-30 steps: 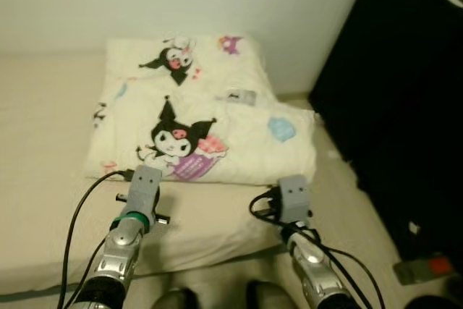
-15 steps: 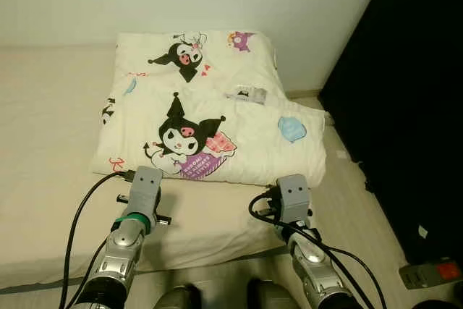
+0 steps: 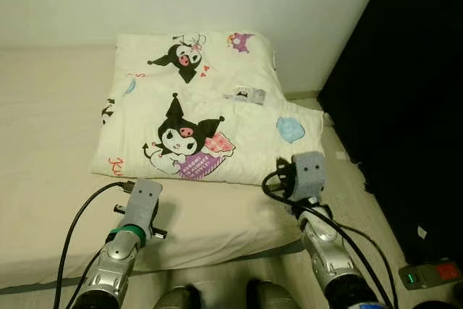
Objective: Clean up the room
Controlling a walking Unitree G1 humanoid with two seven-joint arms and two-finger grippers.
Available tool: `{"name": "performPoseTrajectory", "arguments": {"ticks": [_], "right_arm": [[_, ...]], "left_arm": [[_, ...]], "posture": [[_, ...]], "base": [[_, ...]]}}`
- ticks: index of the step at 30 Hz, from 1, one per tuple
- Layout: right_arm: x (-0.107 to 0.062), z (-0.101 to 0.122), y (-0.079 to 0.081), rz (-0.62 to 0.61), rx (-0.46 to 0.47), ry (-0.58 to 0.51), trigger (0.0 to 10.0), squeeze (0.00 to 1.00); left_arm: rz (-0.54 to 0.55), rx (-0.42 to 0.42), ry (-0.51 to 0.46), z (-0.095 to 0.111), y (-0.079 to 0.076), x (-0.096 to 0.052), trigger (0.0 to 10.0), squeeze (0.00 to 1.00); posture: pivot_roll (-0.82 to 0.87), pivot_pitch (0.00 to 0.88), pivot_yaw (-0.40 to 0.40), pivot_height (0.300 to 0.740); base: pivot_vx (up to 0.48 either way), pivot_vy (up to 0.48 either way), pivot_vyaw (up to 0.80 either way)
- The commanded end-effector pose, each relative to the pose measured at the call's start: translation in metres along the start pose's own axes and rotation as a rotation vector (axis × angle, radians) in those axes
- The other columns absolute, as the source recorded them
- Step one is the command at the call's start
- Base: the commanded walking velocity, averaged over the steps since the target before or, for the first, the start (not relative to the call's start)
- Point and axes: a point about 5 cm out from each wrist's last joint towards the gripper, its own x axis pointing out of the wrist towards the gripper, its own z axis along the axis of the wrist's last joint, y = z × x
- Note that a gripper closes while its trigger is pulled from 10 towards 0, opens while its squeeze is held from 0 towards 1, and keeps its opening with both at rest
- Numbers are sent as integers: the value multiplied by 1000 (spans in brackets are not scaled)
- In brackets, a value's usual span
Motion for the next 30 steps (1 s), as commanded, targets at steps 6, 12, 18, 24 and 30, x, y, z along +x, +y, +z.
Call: {"name": "performPoseTrajectory", "arguments": {"ticks": [6, 12, 18, 24, 30], "right_arm": [[-7, -5, 17, 53, 29, 5, 10000, 0], [-8, -8, 20, 70, 34, 31, 10000, 0], [-12, -16, 18, 60, 41, 65, 10000, 0], [-15, -19, 19, 55, 41, 82, 10000, 0], [-16, -21, 20, 60, 47, 87, 10000, 0]], "left_arm": [[-14, -12, -4, 3, -7, 2, 10000, 0], [-10, -18, -12, 5, -6, 3, 10000, 0], [-1, -29, -14, 6, -4, 2, 10000, 0], [-5, -37, -17, 5, -5, 2, 10000, 0], [-7, -39, -17, 5, -5, 1, 10000, 0]], "posture": [[-86, 83, 19, 705], [-87, 82, 21, 705], [-84, 85, 19, 705], [-82, 85, 19, 705], [-80, 87, 21, 705]], "base": [[0, 0, 0], [0, 0, 0], [0, 0, 0], [-42, 0, 0], [-341, 0, 0]]}}
